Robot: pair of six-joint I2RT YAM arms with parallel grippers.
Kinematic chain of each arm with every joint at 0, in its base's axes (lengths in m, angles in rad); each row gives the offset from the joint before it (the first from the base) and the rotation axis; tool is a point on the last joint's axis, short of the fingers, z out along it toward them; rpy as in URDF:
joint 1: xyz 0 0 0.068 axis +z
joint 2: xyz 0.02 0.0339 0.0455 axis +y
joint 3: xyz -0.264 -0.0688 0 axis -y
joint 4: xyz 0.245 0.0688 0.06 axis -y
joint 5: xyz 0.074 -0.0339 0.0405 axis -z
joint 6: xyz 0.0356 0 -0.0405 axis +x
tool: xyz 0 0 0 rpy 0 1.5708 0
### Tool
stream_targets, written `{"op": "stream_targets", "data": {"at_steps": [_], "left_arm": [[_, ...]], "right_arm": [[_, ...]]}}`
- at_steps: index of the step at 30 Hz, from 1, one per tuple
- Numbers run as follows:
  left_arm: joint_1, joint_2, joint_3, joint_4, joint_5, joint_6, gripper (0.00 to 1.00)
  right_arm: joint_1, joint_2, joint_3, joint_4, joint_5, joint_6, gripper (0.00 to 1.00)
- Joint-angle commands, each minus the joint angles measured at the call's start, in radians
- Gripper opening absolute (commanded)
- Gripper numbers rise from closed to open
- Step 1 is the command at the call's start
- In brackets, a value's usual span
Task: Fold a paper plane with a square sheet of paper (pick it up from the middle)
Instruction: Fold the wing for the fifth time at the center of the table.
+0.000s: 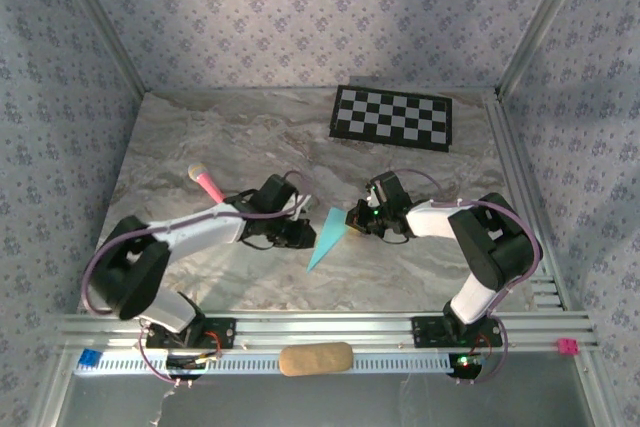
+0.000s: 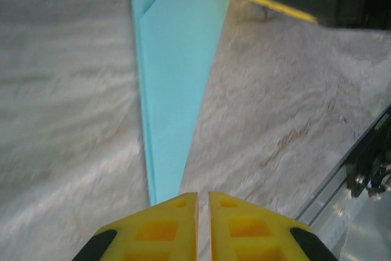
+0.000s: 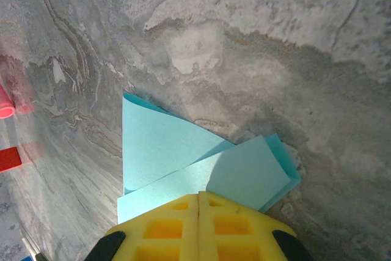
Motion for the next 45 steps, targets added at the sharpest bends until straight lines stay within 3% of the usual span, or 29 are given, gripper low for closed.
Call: {"op": "stream_targets", "data": {"at_steps": [1,8,19,24,27,34,41,45], "left_arm": [[-0.004,0.086,0.067,0.065,0.042,-0.018,0.14],[-0.029,0.235,0.151,0.013,-0.025,0.026,0.09],[-0.038,0.281,0.031,0.062,-0.070,0.003,0.04],[-0.039,0.285,0.033,0.049,-0.080,0.009,0.03],[-0.038,0.283,0.035,0.044,-0.090,0.003,0.03],[-0.038,0.287,0.019,0.060,-0.093,-0.007,0.01],[-0.039,0.306,-0.005,0.084,-0.087,-0.026,0.01],[-0.040,0.293,-0.007,0.087,-0.103,-0.068,0.01]], "right_arm": [[-0.002,0.033,0.001,-0.088,0.065,-0.024,0.00],[-0.004,0.024,0.013,-0.079,0.050,-0.030,0.00],[0.032,-0.078,0.011,-0.035,0.029,-0.052,0.04],[0.070,-0.026,0.032,0.046,-0.068,-0.057,0.04],[0.082,0.027,0.059,-0.020,-0.035,-0.070,0.04],[-0.021,0.046,-0.026,0.115,-0.042,-0.057,0.04],[-0.192,0.029,-0.014,0.094,-0.054,-0.105,0.06],[-0.227,-0.029,-0.047,0.144,-0.057,-0.065,0.09]]}}
